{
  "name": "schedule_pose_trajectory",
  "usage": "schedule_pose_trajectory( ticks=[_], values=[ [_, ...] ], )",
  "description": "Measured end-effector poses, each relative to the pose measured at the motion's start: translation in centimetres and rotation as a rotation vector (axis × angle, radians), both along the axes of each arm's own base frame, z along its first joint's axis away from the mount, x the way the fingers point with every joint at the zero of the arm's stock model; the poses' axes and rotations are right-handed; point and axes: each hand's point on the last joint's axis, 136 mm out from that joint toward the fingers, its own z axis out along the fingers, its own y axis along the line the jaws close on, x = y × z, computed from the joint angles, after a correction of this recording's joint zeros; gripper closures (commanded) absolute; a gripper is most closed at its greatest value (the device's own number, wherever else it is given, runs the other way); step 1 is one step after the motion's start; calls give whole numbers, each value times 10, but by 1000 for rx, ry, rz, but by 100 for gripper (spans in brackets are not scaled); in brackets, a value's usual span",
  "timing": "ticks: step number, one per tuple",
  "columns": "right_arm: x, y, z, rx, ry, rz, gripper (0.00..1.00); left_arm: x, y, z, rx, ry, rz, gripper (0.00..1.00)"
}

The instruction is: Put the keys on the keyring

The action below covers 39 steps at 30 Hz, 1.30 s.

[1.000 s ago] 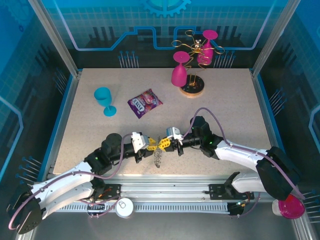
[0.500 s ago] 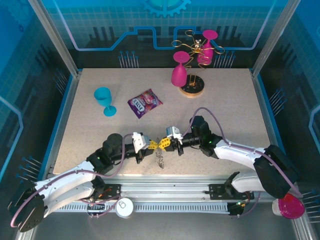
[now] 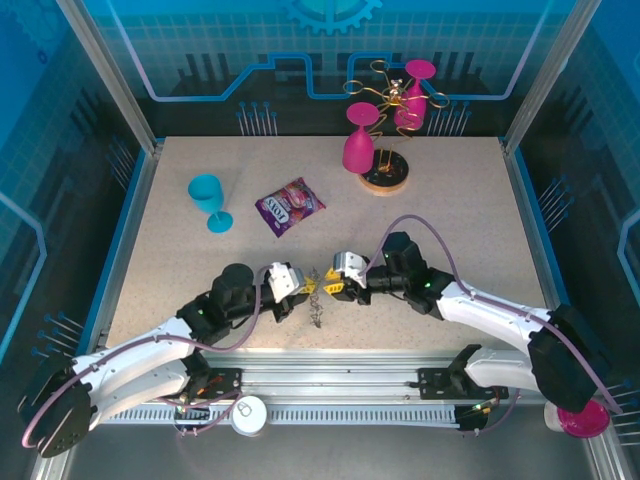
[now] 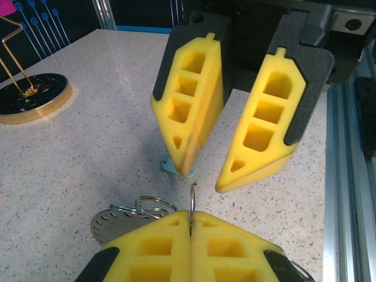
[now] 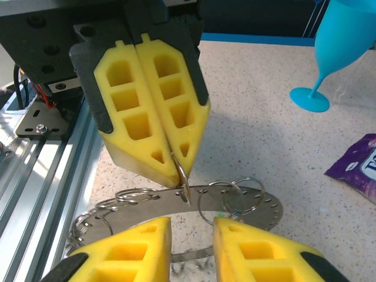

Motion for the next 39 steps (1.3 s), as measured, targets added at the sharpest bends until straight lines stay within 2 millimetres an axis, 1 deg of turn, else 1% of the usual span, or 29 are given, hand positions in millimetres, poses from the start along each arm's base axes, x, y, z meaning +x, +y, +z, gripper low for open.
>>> schedule_pose_trajectory(
  ticks=[3,9,14,19,29,30,31,32,39],
  values=[
    [-5,3,-2,-19,-12,21,77,-1,0,-2,10,-3,-6,100],
    [-2,9,4,-20,-39,33,82,-3,-2,-5,33,-5,-29,100],
    [-5,11,1,-33,-45,51,86,-5,-5,-3,37,-15,-54,100],
    [-8,12,-3,-53,-52,71,100,-8,-5,-8,50,-2,-65,100],
    [-14,13,-10,-93,-36,103,100,-13,-5,-15,71,22,-88,100],
    [-15,13,-11,-98,-32,104,92,-13,-5,-17,76,24,-91,100],
    [-15,13,-12,-102,-29,102,88,-13,-5,-18,79,25,-93,100],
    [-15,13,-13,-105,-29,101,86,-13,-5,-18,80,24,-96,100],
    [-13,10,-11,-118,-68,87,87,-13,-6,-16,79,16,-98,100]
  ],
)
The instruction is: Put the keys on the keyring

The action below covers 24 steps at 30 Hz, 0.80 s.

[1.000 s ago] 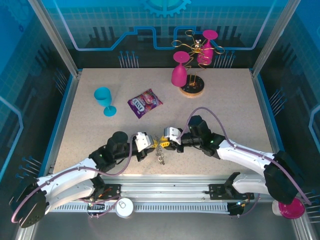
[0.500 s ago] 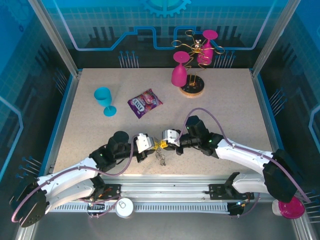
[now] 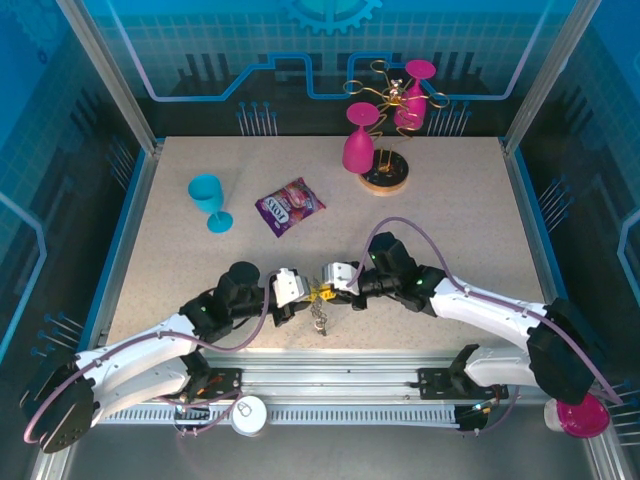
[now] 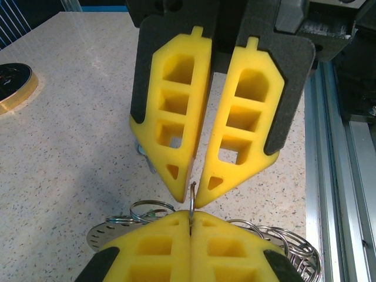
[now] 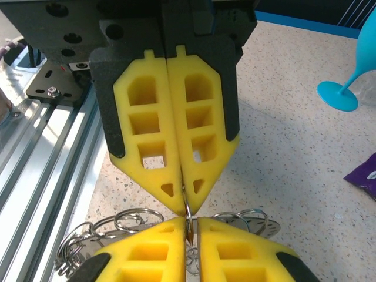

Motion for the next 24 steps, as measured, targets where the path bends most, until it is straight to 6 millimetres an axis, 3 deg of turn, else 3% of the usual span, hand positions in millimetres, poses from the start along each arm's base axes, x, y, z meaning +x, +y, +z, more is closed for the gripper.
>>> schedule_pose_trajectory(
  ticks=[4,8,16,24],
  values=[
    [0,-1,-2,-10,-5,1,88,0,0,0,0,0,0,100],
    [-1,-2,-2,-14,-9,6,100,0,0,0,2,1,0,100],
    [-3,-1,-4,-14,6,18,100,-1,-1,-4,7,13,-7,100],
    [-3,-1,-7,-18,28,12,100,1,-4,-8,9,24,-12,93]
  ],
)
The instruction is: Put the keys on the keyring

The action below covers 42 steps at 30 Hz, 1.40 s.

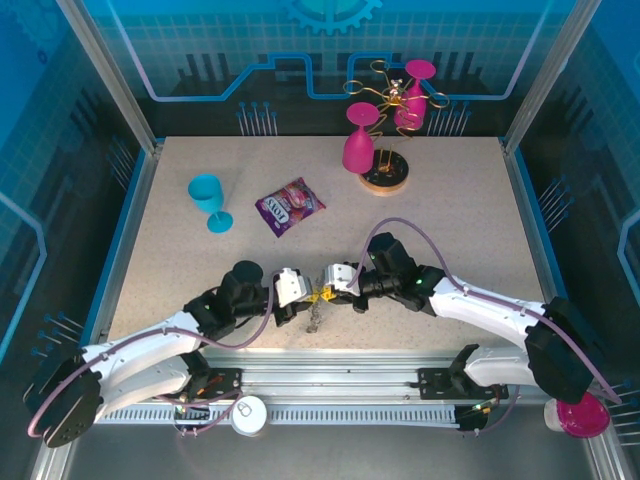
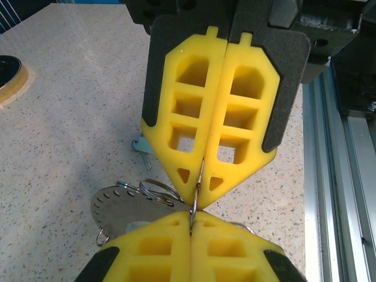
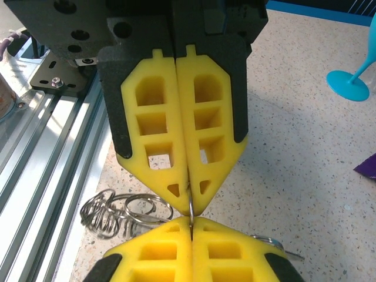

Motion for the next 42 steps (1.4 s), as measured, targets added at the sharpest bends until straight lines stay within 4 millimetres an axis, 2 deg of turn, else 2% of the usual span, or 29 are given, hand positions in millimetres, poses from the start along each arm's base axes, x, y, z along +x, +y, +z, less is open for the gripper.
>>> schedule_pose_trajectory(
  ticks=[6,11,13,16,17,19,20,23,27,30,35,39,42],
  values=[
    [-1,1,-5,-9,22,1,100,0,0,-5,11,16,1,90],
    [-1,1,-5,-7,24,0,100,0,-1,-5,8,21,-2,95],
    [-1,1,-5,-7,24,0,100,-1,-1,-5,8,22,-3,100],
    [-1,1,-5,-8,24,0,100,-1,-1,-5,7,21,-4,100],
    [0,1,-5,-7,26,-2,96,-1,-1,-5,7,20,-3,100],
    [1,1,-4,-5,34,-15,72,0,0,-4,5,13,4,100],
    [2,1,-3,3,32,-20,66,0,1,-3,2,8,8,100],
    [6,-1,7,43,31,-64,60,5,3,5,-12,-24,35,100],
    [27,-15,24,81,50,-225,66,11,7,12,-20,-46,83,100],
    [49,-30,24,69,105,-430,70,15,11,14,-19,-55,117,100],
    [82,-68,1,-55,304,-835,73,18,14,12,-4,-59,143,100],
    [98,-92,-21,-206,443,-1041,74,18,15,11,4,-60,152,100],
    [108,-110,-44,-324,553,-1159,70,18,15,11,6,-61,155,100]
  ],
)
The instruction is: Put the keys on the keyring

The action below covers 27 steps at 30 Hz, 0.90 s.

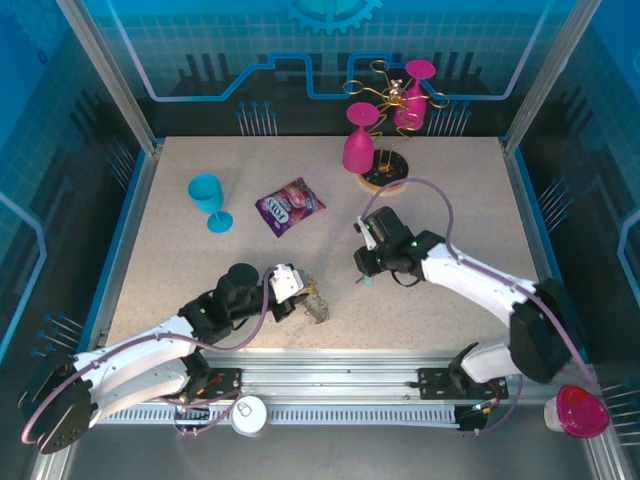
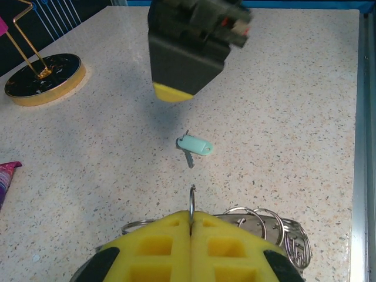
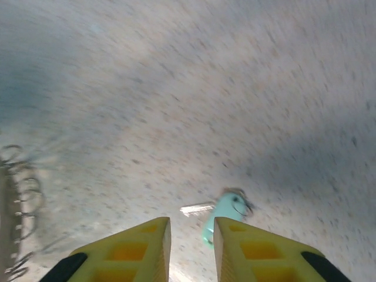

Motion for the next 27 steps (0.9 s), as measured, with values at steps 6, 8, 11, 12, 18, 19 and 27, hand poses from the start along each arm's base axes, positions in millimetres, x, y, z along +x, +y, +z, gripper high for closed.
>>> schedule_pose_trajectory(
  ticks=[6,8,11,12,18,19,27],
  values=[
    [-2,-32,-45,-26,226,-258,63,-2,-2,0,1,-2,-8,100],
    [-2,-28,-47,9,250,-301,62,-2,-2,0,1,-2,-9,100],
    [1,-25,-53,27,265,-334,61,-3,-2,1,1,-6,-10,100],
    [1,-25,-56,24,274,-343,60,-3,-2,2,-1,-8,-12,100],
    [0,-24,-64,42,312,-391,54,-5,-2,2,2,-10,-18,100],
    [1,-24,-64,48,312,-400,54,-5,-2,2,3,-10,-18,100],
    [3,-20,-77,76,352,-466,54,-5,-2,1,5,-12,-19,100]
  ],
)
